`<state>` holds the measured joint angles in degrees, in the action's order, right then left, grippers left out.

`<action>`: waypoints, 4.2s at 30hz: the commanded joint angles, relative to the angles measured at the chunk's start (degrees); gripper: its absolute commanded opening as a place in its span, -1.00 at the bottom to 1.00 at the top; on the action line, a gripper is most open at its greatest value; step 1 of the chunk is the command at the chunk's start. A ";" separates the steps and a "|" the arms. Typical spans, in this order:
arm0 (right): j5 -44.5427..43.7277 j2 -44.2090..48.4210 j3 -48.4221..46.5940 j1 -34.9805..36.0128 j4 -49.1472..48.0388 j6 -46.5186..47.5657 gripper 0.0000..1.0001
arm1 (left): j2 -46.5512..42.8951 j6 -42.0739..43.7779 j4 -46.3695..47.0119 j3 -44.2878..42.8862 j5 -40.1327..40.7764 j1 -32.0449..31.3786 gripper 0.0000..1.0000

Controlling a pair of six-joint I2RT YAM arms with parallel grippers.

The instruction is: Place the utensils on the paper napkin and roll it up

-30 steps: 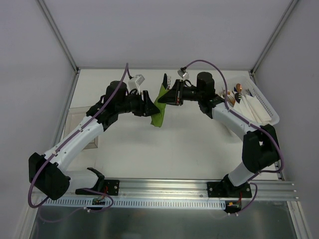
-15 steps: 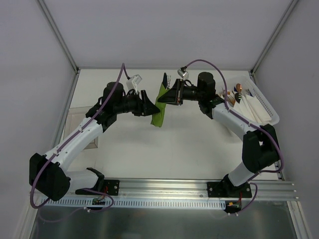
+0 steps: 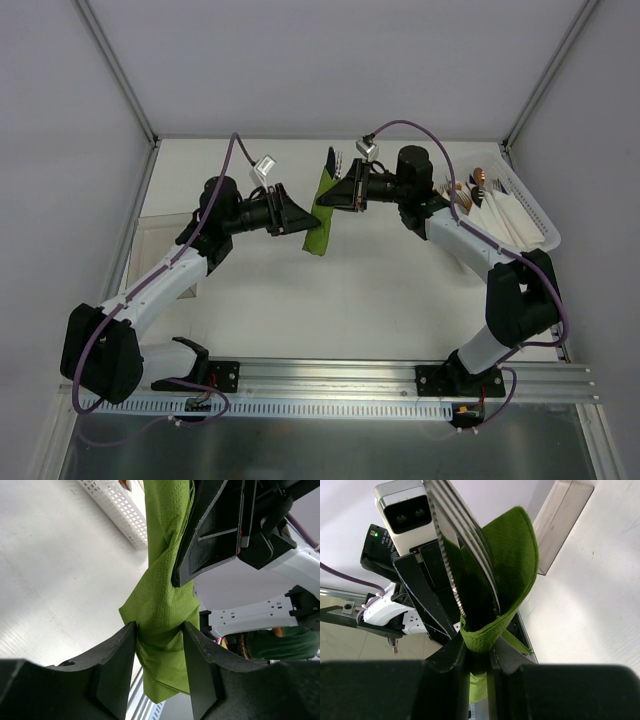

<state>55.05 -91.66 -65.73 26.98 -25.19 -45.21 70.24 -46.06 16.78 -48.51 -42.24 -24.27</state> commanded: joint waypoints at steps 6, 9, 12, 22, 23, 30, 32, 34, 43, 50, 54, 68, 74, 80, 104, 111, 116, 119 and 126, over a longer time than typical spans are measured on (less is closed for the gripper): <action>1.55 2.18 -0.27 0.00 -8.47 -2.78 -1.00 | 0.78 -10.09 17.58 4.30 -6.89 1.51 -0.19; 1.64 2.10 -0.18 -0.09 -8.91 -3.04 -1.00 | 1.48 -12.38 21.10 5.09 -8.11 1.86 -0.17; 1.64 2.18 -0.01 -0.18 -9.61 -3.22 -1.00 | 2.53 -14.49 24.70 5.44 -9.26 1.86 -0.12; 1.82 1.74 0.34 -0.35 -11.55 -4.45 -1.00 | 4.21 -17.74 29.98 6.41 -11.46 1.95 -0.25; 1.82 1.66 0.34 -0.35 -11.55 -4.45 -1.00 | 4.21 -17.83 30.16 6.50 -11.55 1.86 -0.28; 1.91 1.04 -0.01 -0.35 -11.11 -3.74 -1.00 | 4.21 -19.06 33.32 7.11 -12.78 1.86 -0.52; 1.99 0.87 -0.44 -0.44 -10.41 -2.78 -0.99 | 4.29 -19.15 33.93 6.94 -12.96 1.86 -0.66; 2.34 0.87 -1.32 -0.26 -8.13 -1.64 -1.00 | 4.56 -19.24 34.72 7.03 -12.87 1.86 -0.85; 3.05 1.74 -4.58 -0.70 1.54 5.21 0.08 | 4.56 -17.66 40.08 7.38 -10.50 2.21 -1.00; 3.31 2.80 -3.61 -1.84 6.38 9.26 0.50 | 4.38 -16.43 42.46 6.15 -10.14 2.65 -1.00; 5.15 3.15 -3.09 -1.85 3.68 8.04 0.53 | 4.29 -15.99 42.20 5.62 -9.70 2.83 -1.00; 8.15 4.73 1.84 0.18 -5.75 1.53 0.47 | 5.43 -18.01 46.41 6.24 -6.72 2.91 -1.00; 7.71 4.65 2.63 0.26 -8.65 -0.32 0.11 | 5.61 -18.53 47.74 7.03 -4.96 3.00 -1.00; 6.48 4.47 2.28 0.09 -9.61 -1.54 -0.36 | 6.32 -19.77 50.11 7.82 -4.78 3.00 -1.00; 6.56 5.17 0.70 -5.27 -11.20 -1.64 -1.00 | 1.05 -9.58 33.26 6.85 -4.43 3.44 -0.11; 9.98 5.88 0.70 -8.08 -10.76 -0.14 -1.00 | 0.16 -3.96 22.81 3.78 -6.19 4.06 0.07; 19.04 7.36 -3.68 -14.84 10.00 21.27 -1.00 | 0.07 8.06 6.63 -2.19 -6.89 4.06 0.20; 15.39 7.11 -16.72 -19.85 58.12 55.20 -1.00 | 0.60 14.74 -4.10 -6.06 -6.19 4.06 0.66; 4.29 -3.60 -34.16 -32.94 109.24 109.12 -1.00 | 2.88 18.64 -11.06 -7.48 -4.87 3.80 0.98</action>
<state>63.29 -91.31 -93.58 -1.69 51.57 32.01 72.07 -32.12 10.74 -54.52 -47.42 -20.88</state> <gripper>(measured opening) 0.080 0.986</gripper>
